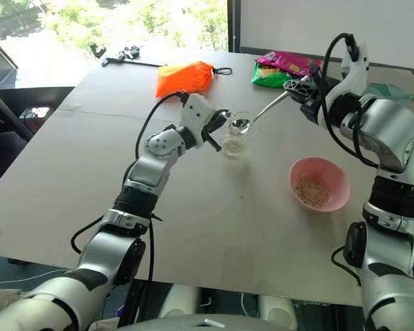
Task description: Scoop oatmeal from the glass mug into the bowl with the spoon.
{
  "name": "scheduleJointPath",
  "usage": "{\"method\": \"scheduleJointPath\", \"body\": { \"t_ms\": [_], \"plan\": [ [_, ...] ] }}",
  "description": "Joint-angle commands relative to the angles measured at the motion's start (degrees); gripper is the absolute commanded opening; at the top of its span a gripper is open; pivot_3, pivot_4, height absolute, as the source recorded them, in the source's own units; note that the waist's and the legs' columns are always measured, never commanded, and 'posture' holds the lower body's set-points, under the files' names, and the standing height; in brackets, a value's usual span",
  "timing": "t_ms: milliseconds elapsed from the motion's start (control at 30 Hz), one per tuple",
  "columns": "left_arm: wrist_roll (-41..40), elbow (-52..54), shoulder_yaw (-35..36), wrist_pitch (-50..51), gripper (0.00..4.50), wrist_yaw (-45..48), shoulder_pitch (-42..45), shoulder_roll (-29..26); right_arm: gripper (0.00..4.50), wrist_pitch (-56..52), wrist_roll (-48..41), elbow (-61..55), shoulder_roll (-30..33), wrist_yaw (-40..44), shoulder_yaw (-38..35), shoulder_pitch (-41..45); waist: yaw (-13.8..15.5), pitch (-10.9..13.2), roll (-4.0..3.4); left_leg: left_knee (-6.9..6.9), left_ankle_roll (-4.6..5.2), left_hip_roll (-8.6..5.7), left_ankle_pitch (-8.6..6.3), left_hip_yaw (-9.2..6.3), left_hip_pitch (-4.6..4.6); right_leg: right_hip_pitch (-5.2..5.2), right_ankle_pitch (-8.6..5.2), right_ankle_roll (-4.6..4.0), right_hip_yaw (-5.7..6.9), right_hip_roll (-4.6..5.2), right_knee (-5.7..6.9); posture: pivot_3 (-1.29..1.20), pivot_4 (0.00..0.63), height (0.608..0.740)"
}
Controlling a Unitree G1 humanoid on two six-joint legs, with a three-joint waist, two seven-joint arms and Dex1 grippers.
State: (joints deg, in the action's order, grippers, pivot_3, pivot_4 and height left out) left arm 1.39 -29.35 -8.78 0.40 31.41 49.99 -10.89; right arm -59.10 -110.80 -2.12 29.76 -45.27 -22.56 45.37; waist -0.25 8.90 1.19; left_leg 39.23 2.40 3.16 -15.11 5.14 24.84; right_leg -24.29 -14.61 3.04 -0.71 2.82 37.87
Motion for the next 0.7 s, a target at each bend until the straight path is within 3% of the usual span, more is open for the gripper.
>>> {"method": "scheduleJointPath", "body": {
  "t_ms": [33, 367, 700],
  "plan": [
    [0.8, -3.86, -0.96, -5.0, 0.05, 0.32, 4.4, 1.86, 0.0, 2.02, -2.2, -2.69, 0.99, 1.22, -3.89, -0.9, -0.1, 0.0, 0.0, -0.01, 0.0, 0.0, 0.0, 0.0, -0.01, 0.0, 0.0, 0.0, -0.04, 0.0, -0.01, 0.0, 0.15, 0.739],
    [3.07, -21.14, -1.77, -14.72, 0.05, 1.74, 12.97, 6.24, 0.0, 3.56, -2.2, -3.82, 4.04, 0.6, -10.59, -4.23, -0.36, 0.0, -0.01, -0.04, 0.01, -0.02, -0.01, -0.03, -0.03, -0.02, -0.01, 0.01, -0.12, -0.04, -0.01, 0.0, 0.15, 0.739],
    [5.08, -31.52, -1.63, -19.59, 0.05, 0.71, 17.64, 9.94, 0.0, 3.76, -2.2, -5.99, 5.42, 0.11, -16.71, -8.76, -0.11, 0.0, -0.01, -0.04, 0.02, -0.05, -0.01, -0.04, 0.0, -0.02, -0.02, 0.04, -0.12, -0.04, -0.02, 0.0, 0.15, 0.739]
  ]
}}
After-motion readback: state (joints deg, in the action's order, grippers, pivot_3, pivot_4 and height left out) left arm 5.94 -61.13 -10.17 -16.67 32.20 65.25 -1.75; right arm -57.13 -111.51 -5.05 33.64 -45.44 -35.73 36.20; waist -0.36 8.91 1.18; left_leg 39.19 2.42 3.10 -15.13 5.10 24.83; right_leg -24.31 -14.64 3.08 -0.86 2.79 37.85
